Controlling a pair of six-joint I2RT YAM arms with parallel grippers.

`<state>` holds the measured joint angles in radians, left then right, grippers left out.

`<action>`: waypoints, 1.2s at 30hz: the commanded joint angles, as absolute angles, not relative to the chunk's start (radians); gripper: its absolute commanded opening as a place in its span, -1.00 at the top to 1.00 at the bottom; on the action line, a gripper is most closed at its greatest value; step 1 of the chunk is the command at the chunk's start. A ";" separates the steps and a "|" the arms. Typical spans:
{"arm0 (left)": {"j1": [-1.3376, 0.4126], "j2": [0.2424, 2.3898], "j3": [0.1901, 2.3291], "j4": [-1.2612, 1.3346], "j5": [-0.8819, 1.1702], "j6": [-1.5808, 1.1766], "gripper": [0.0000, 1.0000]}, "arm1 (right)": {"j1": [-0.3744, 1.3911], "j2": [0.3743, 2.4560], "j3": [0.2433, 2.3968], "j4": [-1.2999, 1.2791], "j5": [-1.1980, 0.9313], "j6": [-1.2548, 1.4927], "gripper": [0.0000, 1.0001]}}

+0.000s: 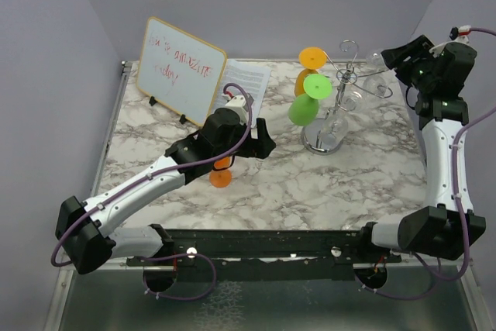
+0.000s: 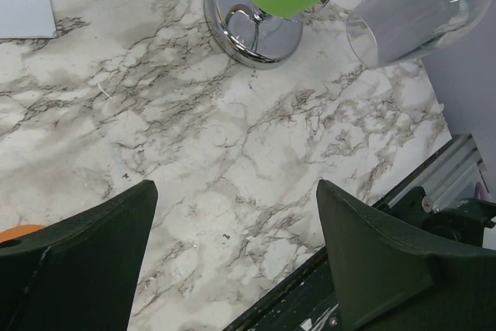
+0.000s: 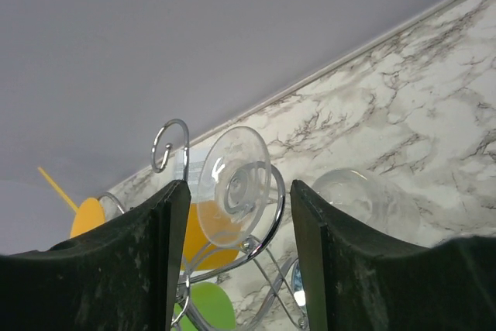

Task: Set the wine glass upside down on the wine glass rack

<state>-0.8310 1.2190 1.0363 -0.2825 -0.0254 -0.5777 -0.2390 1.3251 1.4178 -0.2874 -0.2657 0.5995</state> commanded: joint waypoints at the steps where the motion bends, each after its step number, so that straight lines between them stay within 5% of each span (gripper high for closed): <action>1: -0.825 1.177 1.076 -0.344 -0.072 -0.523 -0.69 | -0.241 1.252 1.427 -0.319 -0.245 0.583 -0.23; 6: -0.824 1.140 1.091 -0.424 -0.146 -0.509 -0.68 | -0.241 1.188 1.420 -0.364 -0.204 0.579 -0.28; 20: -0.825 1.129 1.230 -0.858 -0.230 -0.426 -0.20 | -0.241 0.775 1.194 -0.611 -0.075 0.583 -0.28; 33: -0.824 1.301 1.173 -0.875 -0.230 -0.416 0.00 | -0.241 0.739 1.070 -0.563 -0.159 0.639 -0.21; 36: -0.825 1.341 1.179 -0.874 -0.240 -0.403 0.26 | -0.241 0.744 1.066 -0.557 -0.157 0.638 -0.21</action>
<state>-0.8299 1.3079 1.1801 -0.8577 -0.1967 -0.4255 -0.2390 0.7479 1.0706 -0.5724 -0.1295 0.6289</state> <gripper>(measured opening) 0.449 0.606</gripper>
